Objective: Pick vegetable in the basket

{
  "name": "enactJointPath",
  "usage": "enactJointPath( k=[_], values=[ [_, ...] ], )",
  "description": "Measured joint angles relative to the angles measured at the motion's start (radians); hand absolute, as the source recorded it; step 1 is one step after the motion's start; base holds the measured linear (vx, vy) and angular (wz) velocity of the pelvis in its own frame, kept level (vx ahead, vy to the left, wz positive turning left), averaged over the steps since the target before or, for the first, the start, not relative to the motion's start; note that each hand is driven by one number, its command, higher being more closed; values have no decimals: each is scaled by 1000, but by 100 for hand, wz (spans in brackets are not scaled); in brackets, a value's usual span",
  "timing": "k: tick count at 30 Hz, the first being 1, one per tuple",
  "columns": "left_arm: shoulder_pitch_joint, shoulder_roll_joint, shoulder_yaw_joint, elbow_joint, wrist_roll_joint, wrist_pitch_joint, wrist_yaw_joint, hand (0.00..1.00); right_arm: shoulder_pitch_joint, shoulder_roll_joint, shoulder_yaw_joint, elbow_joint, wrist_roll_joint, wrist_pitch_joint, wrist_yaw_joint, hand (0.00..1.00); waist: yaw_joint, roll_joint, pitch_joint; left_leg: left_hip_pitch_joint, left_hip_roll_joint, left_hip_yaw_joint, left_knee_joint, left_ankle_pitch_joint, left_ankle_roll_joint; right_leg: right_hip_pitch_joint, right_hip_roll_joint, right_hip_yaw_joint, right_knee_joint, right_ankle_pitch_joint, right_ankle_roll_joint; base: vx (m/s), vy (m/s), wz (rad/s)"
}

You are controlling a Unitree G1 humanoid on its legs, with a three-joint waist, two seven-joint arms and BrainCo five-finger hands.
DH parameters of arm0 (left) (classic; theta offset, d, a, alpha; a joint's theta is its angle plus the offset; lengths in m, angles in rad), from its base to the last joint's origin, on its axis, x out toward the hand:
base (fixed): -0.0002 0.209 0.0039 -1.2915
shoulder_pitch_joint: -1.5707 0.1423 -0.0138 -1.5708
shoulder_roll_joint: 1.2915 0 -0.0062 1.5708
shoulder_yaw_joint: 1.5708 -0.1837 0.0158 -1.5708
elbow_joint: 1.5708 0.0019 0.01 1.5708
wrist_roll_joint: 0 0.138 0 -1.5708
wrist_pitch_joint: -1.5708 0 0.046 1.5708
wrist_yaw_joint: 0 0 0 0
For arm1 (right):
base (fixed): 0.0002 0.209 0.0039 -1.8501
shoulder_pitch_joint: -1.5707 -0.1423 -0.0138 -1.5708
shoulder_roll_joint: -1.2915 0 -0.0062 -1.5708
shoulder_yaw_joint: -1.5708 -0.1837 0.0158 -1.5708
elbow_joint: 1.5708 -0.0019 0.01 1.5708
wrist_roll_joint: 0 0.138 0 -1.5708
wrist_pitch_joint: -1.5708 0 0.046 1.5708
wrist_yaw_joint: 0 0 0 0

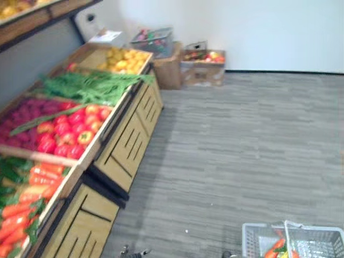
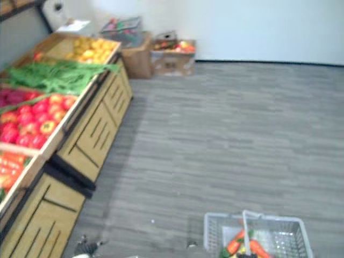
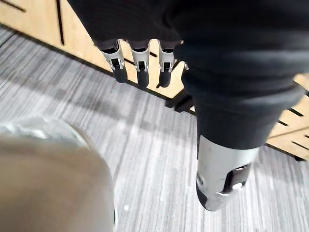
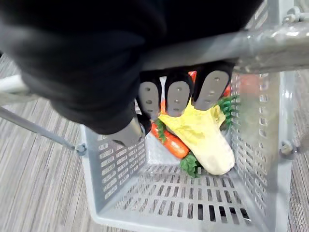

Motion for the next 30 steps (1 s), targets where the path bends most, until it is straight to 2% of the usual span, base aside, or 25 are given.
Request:
enactJointPath(
  k=[2, 3, 5, 6, 7, 8, 12, 17, 18, 19, 20, 21, 22, 24, 25, 26, 28, 30],
  values=[
    [6, -5, -1, -2, 0, -11, 4, 0, -21, -18, -9, 31, -1, 1, 1, 100, 21, 3, 2, 0, -97, -149, -84, -71, -6, -5, 8, 75, -24, 15, 0, -34, 100, -109],
    [12, -8, -1, -2, 0, -16, 4, 0, -24, -18, -24, 33, -2, 1, 1, 100, 27, 7, 4, -5, -125, -243, -168, -81, -6, -1, 25, 100, -39, 15, -1, -45, 142, -102],
    [14, -10, -1, -2, 0, -16, 3, 0, -24, -23, -29, 33, -2, 2, 0, 100, 26, 15, 8, -18, -134, -322, -252, -80, -8, -6, 37, 107, -47, 15, 0, -16, 166, -64],
    [14, -11, 2, 0, 0, -15, 3, 0, -25, -22, -41, 35, -2, 2, -3, 100, 31, 21, 17, -18, -141, -349, -282, -74, -20, -4, 42, 121, -56, 24, 15, 64, 246, -51],
    [19, -8, 10, -2, -1, -16, 4, 0, -19, -10, -45, 32, -3, 0, -2, 100, 24, 23, 12, -27, -161, -341, -283, -90, -9, 11, 22, 105, -68, 34, 27, 212, 325, -31],
    [17, 6, 15, -4, 0, -17, 4, 0, -5, 10, -60, 33, -2, 2, -1, 100, 28, -5, 12, -20, -191, -334, -278, -99, 2, 15, -9, 78, -42, 30, 33, 251, 213, -4],
    [23, 5, 19, -3, 2, -17, 3, 0, -7, 12, -64, 29, -13, 3, -17, 100, 35, -6, 12, -24, -216, -324, -208, -119, 23, 44, -34, 74, -78, 44, 55, 210, 126, -10],
    [7, 4, 2, 11, 3, -15, 2, 0, -21, 16, -64, 37, -40, 1, -10, 100, 54, -6, 11, -21, -210, -340, -180, -172, 28, 44, -26, 72, -72, 45, 66, 93, 19, -15],
    [5, 9, -10, 10, 5, -16, 1, 0, -26, 17, -66, 40, -40, 1, -9, 100, 56, -17, 18, -11, -211, -351, -182, -203, 35, 20, -29, 72, -11, 16, 108, 46, 41, -16],
    [2, 12, -23, 12, 12, -13, 2, 0, -32, 18, -78, 41, -39, 1, -9, 100, 59, -8, 16, -11, -207, -350, -182, -218, 49, -18, -26, 76, 81, 1, 122, -15, 50, -16],
    [3, 12, -33, 12, 15, -13, 1, 0, -35, 17, -93, 36, -39, -1, -10, 100, 58, -1, 13, -7, -200, -350, -181, -223, 48, -55, -18, 74, 159, -2, 120, -65, 18, 1],
    [4, 22, -57, 11, 15, -14, 1, 0, -34, 21, -107, 20, -37, -4, -10, 100, 52, -8, 17, 3, -195, -360, -178, -228, 55, -131, -16, 72, 338, -1, 116, -62, 43, 34],
    [0, 43, -80, 7, 15, -14, -2, 0, -26, 39, -107, 15, -29, -7, -10, 100, 40, -19, 10, 9, -209, -384, -157, -231, 58, -184, -25, 84, 483, 18, 89, 10, 58, 46],
    [0, 64, -82, 4, 15, -14, -5, 0, -6, 76, -109, 12, -21, -10, -11, 100, 43, -37, 18, 39, -213, -394, -148, -239, 70, -222, -36, 114, 605, 50, 67, 76, 44, 36],
    [-1, 67, -80, 2, 15, -13, -5, 0, 11, 100, -104, -2, -19, -10, -12, 100, 42, -51, 9, 53, -212, -405, -147, -246, 80, -226, -35, 114, 640, 44, 58, 107, 5, 28],
    [-1, 68, -76, -1, 15, -13, -5, 0, 23, 113, -101, -20, -18, -11, -10, 100, 48, -53, 8, 63, -205, -413, -148, -250, 83, -221, -30, 106, 619, 19, 27, 133, -4, 20],
    [-2, 60, -60, -1, 15, -9, -6, 0, 15, 121, -101, -27, -18, -11, -11, 100, 50, -40, 12, 73, -179, -418, -161, -253, 80, -235, -8, 73, 557, -44, 17, 159, -53, 3],
    [-4, 48, -57, -1, 15, -7, -6, 0, 28, 123, -100, -52, -13, -6, -9, 100, 48, -17, 18, 110, -138, -417, -191, -254, 71, -234, 19, 13, 450, -44, 18, 248, -158, 3]
  ],
)
